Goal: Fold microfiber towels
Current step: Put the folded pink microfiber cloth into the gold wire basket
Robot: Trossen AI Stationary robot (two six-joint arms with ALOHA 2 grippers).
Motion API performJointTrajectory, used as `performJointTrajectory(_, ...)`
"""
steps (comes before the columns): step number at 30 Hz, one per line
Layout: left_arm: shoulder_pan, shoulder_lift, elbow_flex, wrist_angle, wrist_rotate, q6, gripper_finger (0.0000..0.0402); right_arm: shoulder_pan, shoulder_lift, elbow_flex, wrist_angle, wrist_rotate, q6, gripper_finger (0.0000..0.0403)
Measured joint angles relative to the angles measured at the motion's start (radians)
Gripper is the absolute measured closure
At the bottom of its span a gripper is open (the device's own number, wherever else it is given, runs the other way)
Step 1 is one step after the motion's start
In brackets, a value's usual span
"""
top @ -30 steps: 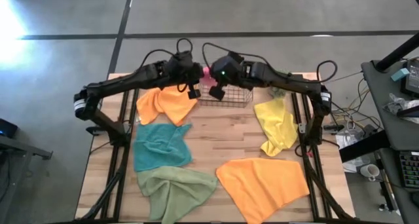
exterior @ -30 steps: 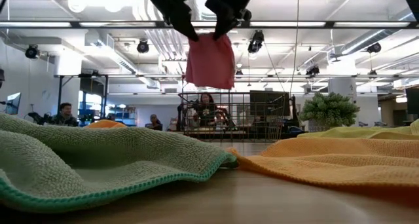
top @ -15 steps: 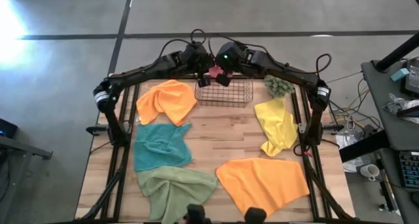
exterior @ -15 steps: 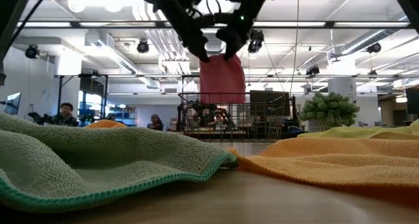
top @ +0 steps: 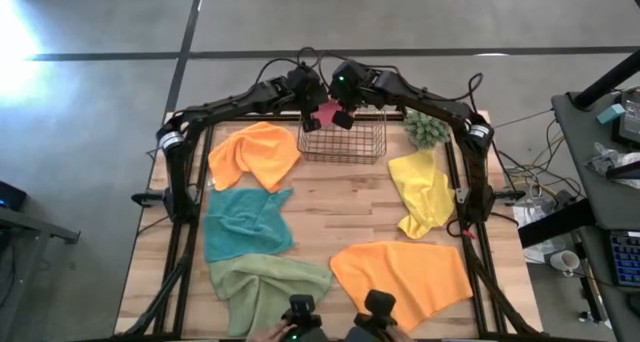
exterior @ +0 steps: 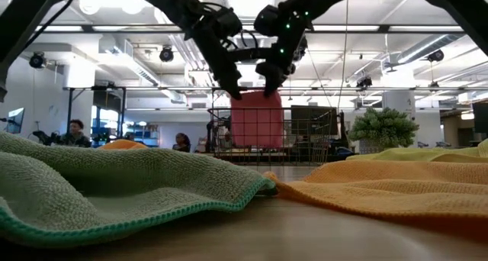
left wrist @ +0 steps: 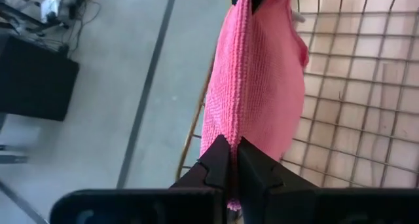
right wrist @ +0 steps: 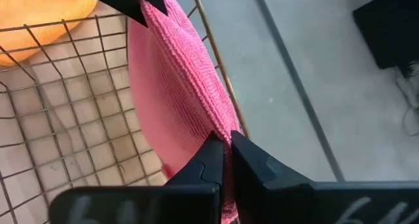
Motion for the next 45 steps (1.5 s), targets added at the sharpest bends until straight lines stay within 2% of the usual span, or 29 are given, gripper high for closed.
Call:
performJointTrajectory(8,0.012,0.024,-0.003,0.000,0.028,-0.002,0.0401,-0.016,0.034,0.000,-0.003,-0.035,0.008,0.0394)
performJointTrajectory(16,0.013,0.033,-0.008,-0.112,0.172,-0.009,0.0401,-0.019,0.068,0.000,-0.090,-0.197,0.086,0.0394)
performJointTrajectory(19,0.013,0.033,-0.024,-0.128,0.220,-0.030,0.0401,-0.014,0.067,-0.005,-0.101,-0.212,0.096,0.0394)
performJointTrajectory(24,0.012,0.032,-0.033,-0.108,0.214,-0.032,0.0401,-0.022,0.062,0.000,-0.100,-0.202,0.088,0.0394)
performJointTrajectory(28,0.015,0.032,-0.033,-0.006,0.116,-0.002,0.0401,-0.033,0.059,0.019,-0.062,-0.089,0.066,0.0394)
performJointTrajectory(31,0.022,0.032,-0.027,0.009,0.098,0.002,0.0401,-0.039,0.059,0.036,-0.060,-0.074,0.063,0.0394)
performJointTrajectory(34,0.022,0.031,-0.034,0.003,0.107,0.003,0.0401,-0.040,0.060,0.025,-0.064,-0.110,0.054,0.0394)
performJointTrajectory(39,0.022,0.042,-0.095,0.003,0.224,-0.008,0.0401,-0.038,0.105,0.003,-0.156,-0.218,0.077,0.0394)
performJointTrajectory(45,0.018,0.041,-0.137,0.024,0.228,-0.011,0.0401,-0.032,0.118,0.003,-0.153,-0.248,0.067,0.0394)
